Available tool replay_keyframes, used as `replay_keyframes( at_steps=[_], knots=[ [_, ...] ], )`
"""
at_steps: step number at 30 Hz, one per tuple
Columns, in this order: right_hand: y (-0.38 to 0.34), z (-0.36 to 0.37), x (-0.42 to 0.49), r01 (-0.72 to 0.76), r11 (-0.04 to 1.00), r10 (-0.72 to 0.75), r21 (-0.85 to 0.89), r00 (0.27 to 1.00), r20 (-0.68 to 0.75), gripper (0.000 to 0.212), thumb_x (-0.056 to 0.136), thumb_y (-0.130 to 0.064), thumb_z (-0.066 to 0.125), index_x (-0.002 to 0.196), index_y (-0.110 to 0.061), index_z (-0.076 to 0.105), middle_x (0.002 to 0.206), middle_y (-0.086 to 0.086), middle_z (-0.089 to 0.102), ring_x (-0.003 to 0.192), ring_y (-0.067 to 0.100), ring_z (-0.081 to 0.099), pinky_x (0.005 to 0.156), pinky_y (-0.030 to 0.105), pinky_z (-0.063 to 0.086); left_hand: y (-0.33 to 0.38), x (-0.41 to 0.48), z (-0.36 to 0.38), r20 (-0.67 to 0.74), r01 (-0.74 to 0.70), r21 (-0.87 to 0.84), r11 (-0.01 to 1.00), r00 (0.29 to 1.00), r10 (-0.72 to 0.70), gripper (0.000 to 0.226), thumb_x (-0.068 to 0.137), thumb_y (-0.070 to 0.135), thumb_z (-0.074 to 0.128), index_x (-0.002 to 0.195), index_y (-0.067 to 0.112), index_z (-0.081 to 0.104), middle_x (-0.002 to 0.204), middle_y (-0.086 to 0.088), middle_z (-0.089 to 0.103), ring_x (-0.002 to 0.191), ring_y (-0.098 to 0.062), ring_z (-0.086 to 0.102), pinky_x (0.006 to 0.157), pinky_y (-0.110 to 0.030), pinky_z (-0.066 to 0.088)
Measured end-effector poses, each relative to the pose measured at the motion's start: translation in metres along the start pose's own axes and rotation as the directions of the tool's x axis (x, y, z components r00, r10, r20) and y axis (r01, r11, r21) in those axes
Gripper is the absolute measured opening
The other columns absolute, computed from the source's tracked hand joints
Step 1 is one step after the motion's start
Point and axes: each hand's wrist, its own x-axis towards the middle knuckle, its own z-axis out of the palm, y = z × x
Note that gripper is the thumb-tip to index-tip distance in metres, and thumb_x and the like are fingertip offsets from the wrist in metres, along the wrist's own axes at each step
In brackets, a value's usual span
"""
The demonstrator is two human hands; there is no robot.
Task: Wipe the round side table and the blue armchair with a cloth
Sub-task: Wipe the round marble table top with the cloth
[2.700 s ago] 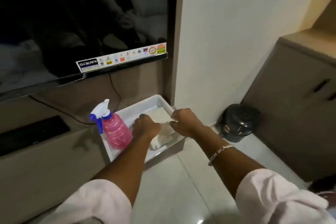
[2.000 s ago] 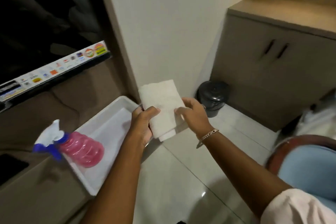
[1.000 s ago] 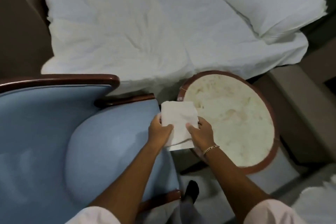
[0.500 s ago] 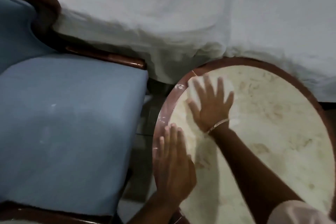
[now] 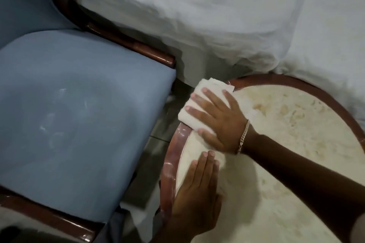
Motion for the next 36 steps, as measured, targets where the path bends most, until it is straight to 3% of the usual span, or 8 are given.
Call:
replay_keyframes(
  at_steps=[4, 9, 13, 18, 22, 26, 29, 36],
  knots=[
    [0.015, -0.007, 0.018, -0.714, 0.667, 0.739, 0.213, 0.67, -0.067, 0.064, 0.096, -0.051, 0.038, 0.154, -0.023, 0.031, 0.158, 0.009, 0.04, 0.149, 0.032, 0.03, 0.117, 0.066, 0.021, 0.002, 0.0, -0.001, -0.057, 0.023, -0.026, 0.999, 0.998, -0.024, 0.073, 0.097, 0.042, 0.043, 0.157, 0.005, 0.026, 0.168, -0.014, 0.021, 0.157, -0.029, 0.016, 0.126, -0.042, 0.017],
    [-0.003, -0.006, 0.009, 0.058, 0.998, -0.059, 0.039, 0.998, 0.015, 0.069, 0.093, -0.052, 0.035, 0.156, -0.024, 0.031, 0.161, 0.007, 0.037, 0.152, 0.03, 0.027, 0.118, 0.064, 0.019, 0.002, -0.001, -0.006, -0.081, 0.007, -0.016, 1.0, 0.997, -0.009, 0.078, 0.092, 0.042, 0.051, 0.156, 0.003, 0.029, 0.166, -0.016, 0.027, 0.156, -0.031, 0.018, 0.126, -0.042, 0.017],
    [0.016, -0.009, 0.026, -0.693, 0.709, 0.701, 0.132, 0.713, -0.02, 0.067, 0.094, -0.055, 0.032, 0.152, -0.022, 0.031, 0.154, 0.012, 0.044, 0.144, 0.034, 0.037, 0.116, 0.066, 0.021, 0.002, -0.004, -0.008, -0.1, 0.03, -0.071, 0.997, 0.994, -0.037, 0.076, 0.095, 0.041, 0.048, 0.158, 0.006, 0.024, 0.168, -0.013, 0.023, 0.157, -0.027, 0.017, 0.129, -0.038, 0.013],
    [-0.03, -0.004, 0.017, 0.196, 0.98, -0.198, 0.042, 0.98, 0.036, 0.066, 0.093, -0.052, 0.036, 0.153, -0.024, 0.035, 0.161, 0.004, 0.037, 0.152, 0.027, 0.026, 0.118, 0.058, 0.021, 0.002, -0.006, -0.009, -0.113, 0.001, -0.076, 0.997, 0.994, -0.01, 0.076, 0.092, 0.039, 0.053, 0.156, 0.003, 0.03, 0.163, -0.017, 0.035, 0.151, -0.032, 0.032, 0.126, -0.042, 0.019],
    [-0.004, -0.011, 0.037, -0.612, 0.775, 0.627, 0.162, 0.776, -0.066, 0.06, 0.093, -0.051, 0.04, 0.148, -0.026, 0.037, 0.156, 0.002, 0.04, 0.148, 0.029, 0.03, 0.116, 0.06, 0.025, 0.0, -0.002, -0.011, -0.117, 0.009, -0.056, 0.998, 0.993, -0.015, 0.076, 0.095, 0.037, 0.05, 0.158, 0.004, 0.024, 0.166, -0.016, 0.026, 0.155, -0.03, 0.021, 0.126, -0.045, 0.023],
    [-0.063, -0.011, 0.015, -0.264, 0.892, 0.316, 0.367, 0.945, -0.088, 0.058, 0.094, -0.04, 0.038, 0.145, -0.017, 0.051, 0.156, 0.005, 0.046, 0.151, 0.025, 0.031, 0.121, 0.055, 0.021, -0.005, -0.006, -0.029, -0.413, -0.061, -0.297, 0.953, 0.908, -0.07, 0.046, 0.093, 0.017, 0.045, 0.137, 0.008, 0.057, 0.148, -0.01, 0.053, 0.138, -0.027, 0.051, 0.115, -0.045, 0.039],
    [-0.04, -0.011, -0.005, -0.389, 0.538, 0.71, 0.748, 0.687, -0.153, 0.05, 0.095, -0.02, 0.043, 0.142, -0.004, 0.053, 0.149, 0.017, 0.053, 0.143, 0.027, 0.044, 0.115, 0.053, 0.037, -0.014, 0.012, -0.063, -0.536, -0.02, -0.406, 0.914, 0.815, -0.22, 0.035, 0.098, 0.02, 0.035, 0.116, 0.01, 0.064, 0.119, -0.009, 0.062, 0.111, -0.028, 0.059, 0.095, -0.048, 0.046],
    [-0.002, 0.02, -0.061, -0.744, 0.655, 0.748, 0.133, 0.663, 0.025, 0.064, 0.1, -0.036, 0.026, 0.159, -0.011, 0.016, 0.169, 0.011, 0.011, 0.156, 0.031, 0.009, 0.124, 0.054, 0.015, -0.057, 0.166, -0.097, -0.046, 0.096, 0.162, 0.982, 0.995, -0.09, 0.073, 0.092, 0.071, 0.03, 0.157, 0.039, 0.026, 0.171, -0.006, 0.011, 0.155, -0.045, 0.005, 0.119, -0.072, 0.014]
  ],
)
